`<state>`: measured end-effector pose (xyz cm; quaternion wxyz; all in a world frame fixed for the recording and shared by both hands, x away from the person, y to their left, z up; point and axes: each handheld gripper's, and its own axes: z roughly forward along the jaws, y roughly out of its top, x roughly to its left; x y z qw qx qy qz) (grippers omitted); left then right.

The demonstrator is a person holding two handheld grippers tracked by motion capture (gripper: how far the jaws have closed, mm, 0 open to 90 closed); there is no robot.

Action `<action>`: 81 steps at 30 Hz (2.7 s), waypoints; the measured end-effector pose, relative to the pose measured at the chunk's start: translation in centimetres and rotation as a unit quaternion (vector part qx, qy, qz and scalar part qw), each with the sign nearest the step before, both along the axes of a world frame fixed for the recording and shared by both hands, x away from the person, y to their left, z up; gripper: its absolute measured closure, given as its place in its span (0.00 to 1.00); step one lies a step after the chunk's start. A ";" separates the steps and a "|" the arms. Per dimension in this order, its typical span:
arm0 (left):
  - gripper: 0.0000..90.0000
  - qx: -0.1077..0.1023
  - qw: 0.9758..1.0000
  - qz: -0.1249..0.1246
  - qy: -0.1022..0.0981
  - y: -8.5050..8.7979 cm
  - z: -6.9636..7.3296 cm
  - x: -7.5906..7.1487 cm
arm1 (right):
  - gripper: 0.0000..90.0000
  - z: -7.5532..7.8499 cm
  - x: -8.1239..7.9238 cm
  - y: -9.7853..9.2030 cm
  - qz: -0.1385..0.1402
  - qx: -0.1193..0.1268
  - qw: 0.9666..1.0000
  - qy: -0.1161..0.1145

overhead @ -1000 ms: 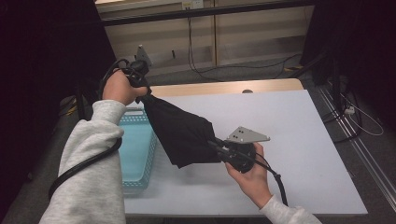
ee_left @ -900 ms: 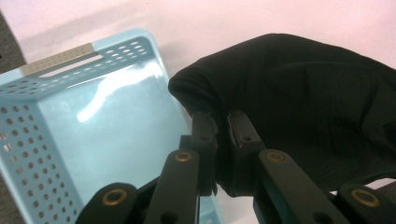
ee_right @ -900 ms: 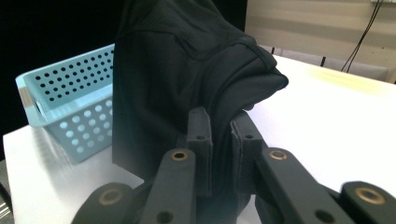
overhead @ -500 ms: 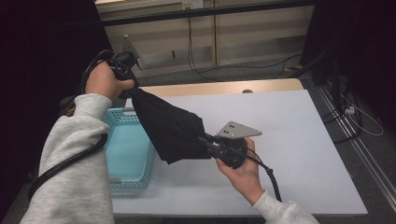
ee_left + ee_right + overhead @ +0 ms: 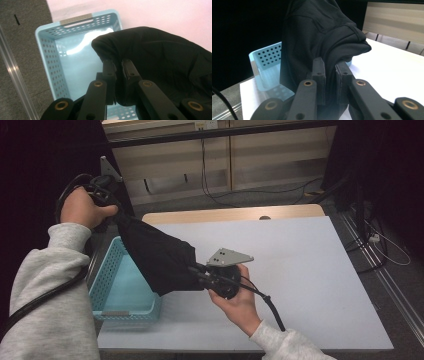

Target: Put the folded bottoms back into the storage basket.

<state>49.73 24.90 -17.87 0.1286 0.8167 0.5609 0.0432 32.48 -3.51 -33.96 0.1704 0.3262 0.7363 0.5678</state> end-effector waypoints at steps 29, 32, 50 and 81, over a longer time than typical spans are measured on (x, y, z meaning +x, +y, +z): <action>0.92 0.007 0.999 0.050 -0.006 6.8 -1.8 0.0 | 0.90 -1.7 1.3 6.9 0.053 0.001 0.998 0.020; 0.93 0.011 0.998 0.054 -0.011 7.4 -2.1 0.4 | 0.90 -1.9 1.5 7.8 0.056 0.001 0.998 0.018; 0.37 0.027 0.995 0.016 -0.095 7.5 -9.8 0.0 | 0.45 -3.3 2.2 5.3 0.047 -0.052 0.997 -0.019; 0.22 -0.031 0.993 -0.031 -0.114 3.7 -14.9 -2.0 | 0.25 -7.3 2.2 -9.2 -0.010 -0.063 0.998 0.021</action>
